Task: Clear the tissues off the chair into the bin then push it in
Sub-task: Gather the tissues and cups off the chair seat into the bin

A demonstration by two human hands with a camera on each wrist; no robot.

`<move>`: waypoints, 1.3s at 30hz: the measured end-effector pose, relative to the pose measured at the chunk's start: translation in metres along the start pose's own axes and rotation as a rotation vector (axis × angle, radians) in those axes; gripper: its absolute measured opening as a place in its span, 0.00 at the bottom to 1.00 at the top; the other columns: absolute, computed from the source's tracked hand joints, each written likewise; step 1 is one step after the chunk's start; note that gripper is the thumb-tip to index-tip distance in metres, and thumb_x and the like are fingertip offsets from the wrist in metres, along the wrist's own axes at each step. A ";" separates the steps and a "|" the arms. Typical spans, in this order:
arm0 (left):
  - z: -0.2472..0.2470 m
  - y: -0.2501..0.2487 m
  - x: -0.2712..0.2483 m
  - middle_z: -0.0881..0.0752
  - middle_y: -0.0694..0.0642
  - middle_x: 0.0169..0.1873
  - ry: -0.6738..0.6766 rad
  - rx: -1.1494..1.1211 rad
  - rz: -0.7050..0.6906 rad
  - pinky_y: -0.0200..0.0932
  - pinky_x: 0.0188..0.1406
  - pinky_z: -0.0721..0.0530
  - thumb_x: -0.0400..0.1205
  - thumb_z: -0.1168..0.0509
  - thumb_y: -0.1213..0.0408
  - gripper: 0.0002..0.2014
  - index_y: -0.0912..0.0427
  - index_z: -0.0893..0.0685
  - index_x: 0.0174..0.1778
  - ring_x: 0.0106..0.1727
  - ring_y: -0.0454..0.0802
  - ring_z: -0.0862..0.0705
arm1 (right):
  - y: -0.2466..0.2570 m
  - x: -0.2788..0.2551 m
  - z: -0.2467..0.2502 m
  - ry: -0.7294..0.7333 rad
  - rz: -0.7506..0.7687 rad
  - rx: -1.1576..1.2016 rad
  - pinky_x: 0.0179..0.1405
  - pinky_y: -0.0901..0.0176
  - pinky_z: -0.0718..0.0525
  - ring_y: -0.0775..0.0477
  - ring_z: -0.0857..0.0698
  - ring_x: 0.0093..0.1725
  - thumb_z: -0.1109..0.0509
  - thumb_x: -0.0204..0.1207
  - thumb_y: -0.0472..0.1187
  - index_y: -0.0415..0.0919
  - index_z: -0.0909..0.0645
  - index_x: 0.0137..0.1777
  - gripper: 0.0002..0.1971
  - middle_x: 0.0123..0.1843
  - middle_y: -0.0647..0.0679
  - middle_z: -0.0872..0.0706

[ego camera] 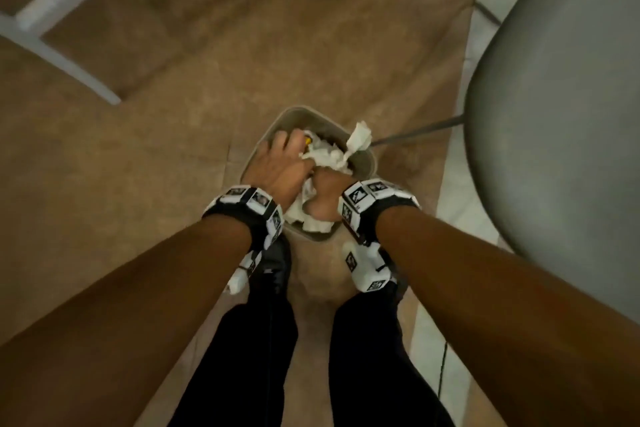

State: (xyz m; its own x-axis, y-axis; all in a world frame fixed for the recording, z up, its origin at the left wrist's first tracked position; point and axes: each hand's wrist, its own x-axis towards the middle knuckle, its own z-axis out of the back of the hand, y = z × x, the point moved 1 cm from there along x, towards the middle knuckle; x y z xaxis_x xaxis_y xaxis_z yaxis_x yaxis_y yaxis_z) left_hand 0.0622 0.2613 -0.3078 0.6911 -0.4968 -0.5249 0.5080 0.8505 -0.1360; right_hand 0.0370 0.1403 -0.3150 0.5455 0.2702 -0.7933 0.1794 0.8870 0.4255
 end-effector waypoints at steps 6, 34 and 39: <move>-0.034 -0.003 0.032 0.19 0.66 0.57 0.248 -0.142 0.030 0.55 0.50 0.20 0.80 0.35 0.65 0.08 0.61 0.20 0.53 0.58 0.69 0.17 | -0.012 0.021 -0.028 -0.008 -0.017 -0.095 0.50 0.52 0.22 0.35 0.16 0.60 0.34 0.79 0.37 0.37 0.27 0.70 0.19 0.64 0.37 0.17; 0.291 -0.170 0.066 0.26 0.58 0.69 -0.199 -0.271 -0.016 0.54 0.69 0.26 0.76 0.37 0.67 0.20 0.59 0.21 0.66 0.67 0.63 0.28 | -0.096 -0.241 0.220 -0.499 -0.256 0.774 0.59 0.44 0.12 0.38 0.10 0.51 0.32 0.69 0.52 0.49 0.13 0.46 0.11 0.49 0.43 0.08; 0.306 -0.292 0.109 0.27 0.56 0.71 -0.141 -0.187 -0.305 0.54 0.73 0.30 0.78 0.37 0.60 0.24 0.56 0.24 0.72 0.72 0.59 0.30 | -0.215 -0.301 0.250 -0.674 -0.549 0.553 0.58 0.54 0.20 0.35 0.16 0.62 0.34 0.78 0.43 0.41 0.18 0.64 0.16 0.63 0.40 0.14</move>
State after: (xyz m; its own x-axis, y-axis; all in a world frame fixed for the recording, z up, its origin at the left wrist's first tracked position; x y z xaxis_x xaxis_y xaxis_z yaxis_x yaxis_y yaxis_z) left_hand 0.1464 -0.0941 -0.0680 0.5929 -0.7399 -0.3179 0.6078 0.6701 -0.4261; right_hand 0.0390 -0.2257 -0.0586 0.5898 -0.5381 -0.6022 0.8013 0.4824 0.3538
